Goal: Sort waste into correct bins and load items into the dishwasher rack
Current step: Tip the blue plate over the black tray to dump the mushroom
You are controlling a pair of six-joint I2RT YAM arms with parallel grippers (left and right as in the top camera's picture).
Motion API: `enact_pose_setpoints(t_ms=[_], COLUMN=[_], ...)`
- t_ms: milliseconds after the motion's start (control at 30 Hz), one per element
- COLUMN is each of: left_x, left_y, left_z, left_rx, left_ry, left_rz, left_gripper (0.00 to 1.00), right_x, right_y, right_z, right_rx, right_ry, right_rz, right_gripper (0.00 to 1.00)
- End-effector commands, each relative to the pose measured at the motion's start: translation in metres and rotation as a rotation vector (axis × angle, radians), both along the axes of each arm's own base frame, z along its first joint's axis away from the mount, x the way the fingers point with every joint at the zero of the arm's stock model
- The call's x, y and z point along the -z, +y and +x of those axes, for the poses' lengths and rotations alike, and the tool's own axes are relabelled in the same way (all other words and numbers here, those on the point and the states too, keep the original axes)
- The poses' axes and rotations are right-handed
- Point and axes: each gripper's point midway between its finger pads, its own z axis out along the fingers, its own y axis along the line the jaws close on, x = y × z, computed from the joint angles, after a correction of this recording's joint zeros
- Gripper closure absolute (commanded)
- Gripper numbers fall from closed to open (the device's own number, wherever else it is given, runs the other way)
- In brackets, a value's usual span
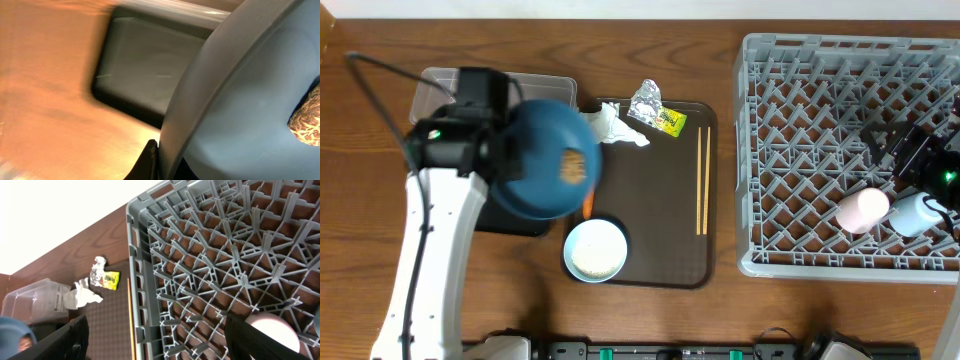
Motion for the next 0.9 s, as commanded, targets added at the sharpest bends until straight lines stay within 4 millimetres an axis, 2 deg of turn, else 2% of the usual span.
enact_pose_setpoints(t_ms=[0, 133, 233, 433, 600, 733, 767, 867], left_x=[-0.038, -0.051, -0.05, -0.04, -0.06, -0.029, -0.028, -0.048], left_y=[0.055, 0.082, 0.09, 0.078, 0.076, 0.067, 0.068, 0.077], left_z=[-0.016, -0.032, -0.035, -0.017, 0.002, 0.004, 0.002, 0.002], left_rx=[-0.227, -0.395, -0.451, -0.371, -0.305, -0.263, -0.258, -0.267], left_ry=[-0.086, -0.12, -0.12, -0.064, -0.067, 0.029, 0.048, 0.025], left_rz=[0.25, 0.42, 0.493, 0.578, 0.843, 0.738, 0.752, 0.887], left_gripper=[0.94, 0.94, 0.94, 0.94, 0.94, 0.94, 0.94, 0.94], right_x=[-0.004, -0.004, -0.004, -0.006, -0.008, -0.008, -0.008, -0.007], right_y=[0.004, 0.004, 0.004, 0.003, 0.002, 0.002, 0.003, 0.003], right_z=[0.002, 0.002, 0.003, 0.004, 0.006, 0.007, 0.006, 0.006], right_rx=[-0.023, -0.023, -0.023, -0.023, -0.015, -0.016, -0.016, -0.009], right_ry=[-0.011, -0.012, -0.013, -0.024, -0.031, -0.034, -0.031, -0.026], right_rz=[-0.012, -0.011, -0.012, -0.017, -0.013, -0.015, -0.014, -0.004], right_gripper=[0.21, 0.22, 0.22, 0.22, 0.23, 0.22, 0.22, 0.22])
